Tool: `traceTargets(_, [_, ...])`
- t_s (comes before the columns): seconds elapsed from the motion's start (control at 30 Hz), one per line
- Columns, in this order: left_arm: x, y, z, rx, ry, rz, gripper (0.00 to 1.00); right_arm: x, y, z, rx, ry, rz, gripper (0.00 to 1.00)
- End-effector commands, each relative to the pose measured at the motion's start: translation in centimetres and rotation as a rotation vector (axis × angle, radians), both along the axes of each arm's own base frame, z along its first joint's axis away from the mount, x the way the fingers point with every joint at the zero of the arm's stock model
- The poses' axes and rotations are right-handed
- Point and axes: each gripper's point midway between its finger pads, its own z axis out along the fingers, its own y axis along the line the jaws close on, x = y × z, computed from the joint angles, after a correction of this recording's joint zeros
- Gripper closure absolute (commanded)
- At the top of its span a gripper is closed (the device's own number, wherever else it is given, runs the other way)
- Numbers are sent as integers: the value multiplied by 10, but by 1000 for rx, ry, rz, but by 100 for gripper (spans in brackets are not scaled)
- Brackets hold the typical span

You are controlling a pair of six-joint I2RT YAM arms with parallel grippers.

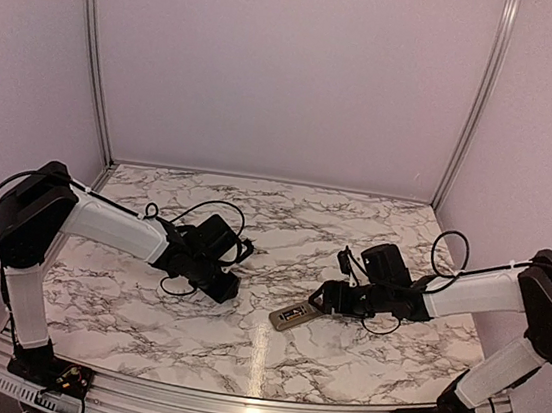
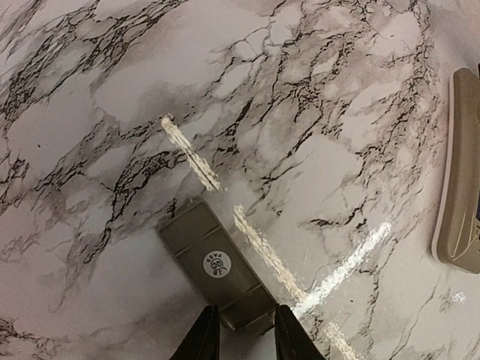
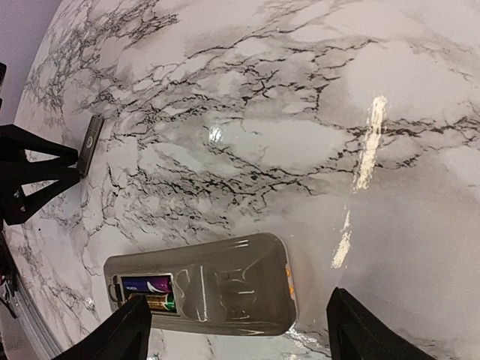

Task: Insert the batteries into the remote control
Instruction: Pick up the battery cover from the center of the board.

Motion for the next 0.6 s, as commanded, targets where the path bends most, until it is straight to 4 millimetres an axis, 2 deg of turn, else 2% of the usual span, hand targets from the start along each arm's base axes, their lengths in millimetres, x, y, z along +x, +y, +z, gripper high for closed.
traceTargets(0.0, [7,4,-6,59,-9,22,77,14,2,30,3,-91,6,21])
traceTargets(0.37, [5,4,1,48,-10,15,97,23,7,98,76,-308,43,18])
traceTargets(0.43, [2,0,10,15,-12,-2,100,24,7,105,90,-321,35,9])
traceTargets(0.57, [-13,-11,33,-84,15,-77,100,16,20,130,159,-404,143,6])
